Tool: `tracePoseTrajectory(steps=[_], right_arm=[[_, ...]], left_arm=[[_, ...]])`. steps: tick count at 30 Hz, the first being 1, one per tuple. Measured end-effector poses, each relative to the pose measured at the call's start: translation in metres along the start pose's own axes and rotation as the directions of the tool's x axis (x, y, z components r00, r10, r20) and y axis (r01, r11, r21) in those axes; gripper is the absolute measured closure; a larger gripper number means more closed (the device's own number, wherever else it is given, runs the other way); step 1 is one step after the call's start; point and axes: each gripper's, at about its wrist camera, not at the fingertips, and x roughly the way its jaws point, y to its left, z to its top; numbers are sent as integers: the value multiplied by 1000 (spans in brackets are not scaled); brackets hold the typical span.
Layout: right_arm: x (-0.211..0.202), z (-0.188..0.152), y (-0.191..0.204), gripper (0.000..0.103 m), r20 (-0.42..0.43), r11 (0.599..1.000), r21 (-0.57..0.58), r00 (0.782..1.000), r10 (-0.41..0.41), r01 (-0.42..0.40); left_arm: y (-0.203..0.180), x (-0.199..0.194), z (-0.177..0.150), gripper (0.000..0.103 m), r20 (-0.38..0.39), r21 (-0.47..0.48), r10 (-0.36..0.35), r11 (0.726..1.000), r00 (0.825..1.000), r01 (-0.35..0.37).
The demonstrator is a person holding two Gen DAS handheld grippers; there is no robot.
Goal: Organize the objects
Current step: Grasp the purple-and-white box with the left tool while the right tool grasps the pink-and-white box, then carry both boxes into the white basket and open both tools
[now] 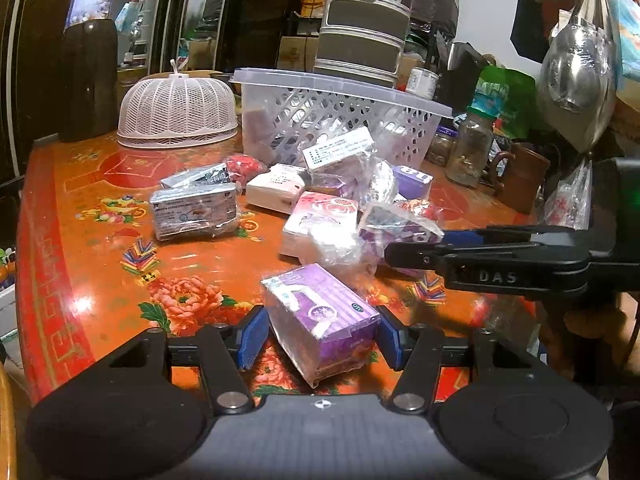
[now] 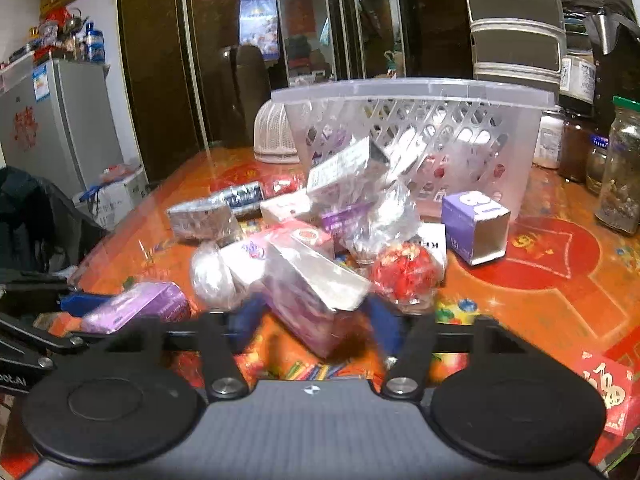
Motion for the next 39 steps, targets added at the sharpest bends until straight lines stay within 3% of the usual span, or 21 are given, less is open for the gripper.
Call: tracePoseTrajectory(steps=[5, 10, 23, 26, 30, 35, 39], right_arm=[[-13, -4, -1, 56, 19, 1000, 5, 1000, -8, 8], [-29, -9, -6, 56, 31, 999, 30, 999, -19, 18], [-62, 12, -32, 56, 130, 996, 78, 990, -57, 47], [-68, 36, -40, 56, 166, 995, 72, 983, -81, 70], [-54, 92, -50, 56, 185, 993, 61, 976, -111, 101], [-5, 155, -68, 56, 122, 985, 55, 978, -169, 164], [35, 171, -80, 56, 36, 977, 45, 977, -208, 206]], left_arm=[[0, 1, -1, 43, -10, -5, 15, 1000, 1000, -15], [-7, -1, -4, 54, -10, 30, 56, 998, 998, -56], [-3, -24, 19, 55, 148, -2, 39, 999, 988, -39], [-2, -25, 49, 55, 209, 14, 8, 1000, 978, -11], [-2, -10, 117, 55, 265, 49, -50, 998, 963, 39], [-4, 44, 201, 55, 223, 31, -55, 998, 973, 49], [-2, 101, 229, 55, 119, 10, -19, 1000, 993, 18]])
